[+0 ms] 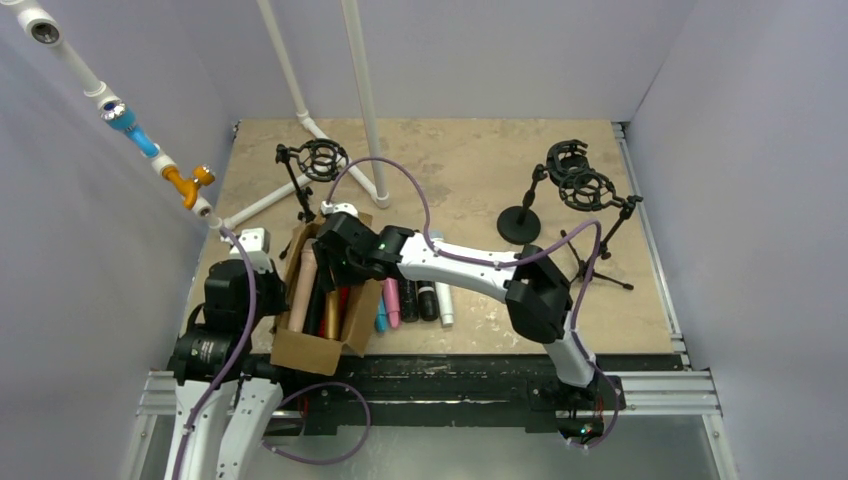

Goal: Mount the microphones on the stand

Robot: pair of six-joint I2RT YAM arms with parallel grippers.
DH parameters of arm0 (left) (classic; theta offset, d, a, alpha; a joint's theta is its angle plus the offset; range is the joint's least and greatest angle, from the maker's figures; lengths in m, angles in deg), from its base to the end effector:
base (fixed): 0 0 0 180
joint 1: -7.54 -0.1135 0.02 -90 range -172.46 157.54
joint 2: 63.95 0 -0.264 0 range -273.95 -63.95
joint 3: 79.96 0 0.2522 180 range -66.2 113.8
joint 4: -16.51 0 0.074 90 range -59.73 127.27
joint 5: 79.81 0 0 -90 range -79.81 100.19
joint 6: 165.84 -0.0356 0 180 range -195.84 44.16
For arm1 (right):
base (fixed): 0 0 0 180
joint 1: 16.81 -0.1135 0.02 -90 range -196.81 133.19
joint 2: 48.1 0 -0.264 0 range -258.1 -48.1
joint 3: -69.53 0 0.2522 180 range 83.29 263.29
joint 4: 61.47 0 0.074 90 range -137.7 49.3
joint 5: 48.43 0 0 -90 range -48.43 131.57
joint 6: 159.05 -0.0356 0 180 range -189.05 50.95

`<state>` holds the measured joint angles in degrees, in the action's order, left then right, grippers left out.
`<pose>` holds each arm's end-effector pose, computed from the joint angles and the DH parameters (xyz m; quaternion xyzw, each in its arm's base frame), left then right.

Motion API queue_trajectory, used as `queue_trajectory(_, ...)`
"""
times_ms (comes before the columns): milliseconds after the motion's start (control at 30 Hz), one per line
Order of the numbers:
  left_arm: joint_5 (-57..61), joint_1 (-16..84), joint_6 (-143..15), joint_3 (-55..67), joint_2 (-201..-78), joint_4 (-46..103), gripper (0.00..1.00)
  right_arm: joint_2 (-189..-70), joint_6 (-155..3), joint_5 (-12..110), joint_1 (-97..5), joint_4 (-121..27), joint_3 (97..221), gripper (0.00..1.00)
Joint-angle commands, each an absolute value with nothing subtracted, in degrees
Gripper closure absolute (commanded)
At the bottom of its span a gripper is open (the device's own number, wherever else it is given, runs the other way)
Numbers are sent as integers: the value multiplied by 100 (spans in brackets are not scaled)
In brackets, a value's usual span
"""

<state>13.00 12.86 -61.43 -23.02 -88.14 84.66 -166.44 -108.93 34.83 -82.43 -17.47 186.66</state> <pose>0.0804 -0.0057 0.2946 -0.0816 0.8847 -0.0571 0.4555 0.1997 0.4305 0.2629 -0.1838 0.9048 0.2698 0.2735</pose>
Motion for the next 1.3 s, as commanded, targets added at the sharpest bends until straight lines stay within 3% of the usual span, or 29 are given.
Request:
queue_trajectory(0,1334,1299,-5902,-2326,-8746,7637,100,-16715,-10803,3329,-8246,-1236,19058,38)
queue_trajectory(567,685,1299,-5677,-2606,-8791,7557,100,-17680,-10650,3480,-8115,-1136,19318,42)
queue_trajectory(600,648,1299,-5708,-2604,-8821,7530,97,-17651,-10650,3487,-8114,-1192,19251,42)
queue_trajectory(667,583,1299,-5823,-2603,-8924,7415,79,-17600,-10645,3514,-8114,-1322,19091,44)
queue_trajectory(733,625,1299,-5969,-2575,-9091,7226,70,-17558,-10611,3559,-8114,-1445,18977,47)
queue_trajectory(800,676,1299,-6132,-2517,-9339,7099,55,-17538,-10578,3583,-8114,-1522,18917,50)
queue_trajectory(933,694,1299,-6303,-2328,-9994,6905,47,-17502,-10503,3593,-8114,-1676,18762,54)
queue_trajectory(1100,796,1299,-6301,-2233,-10426,6615,53,-17452,-10482,3614,-8114,-1786,18617,57)
queue_trajectory(1267,990,1299,-6410,-2297,-10670,6553,80,-17308,-10474,3663,-8112,-2036,18477,62)
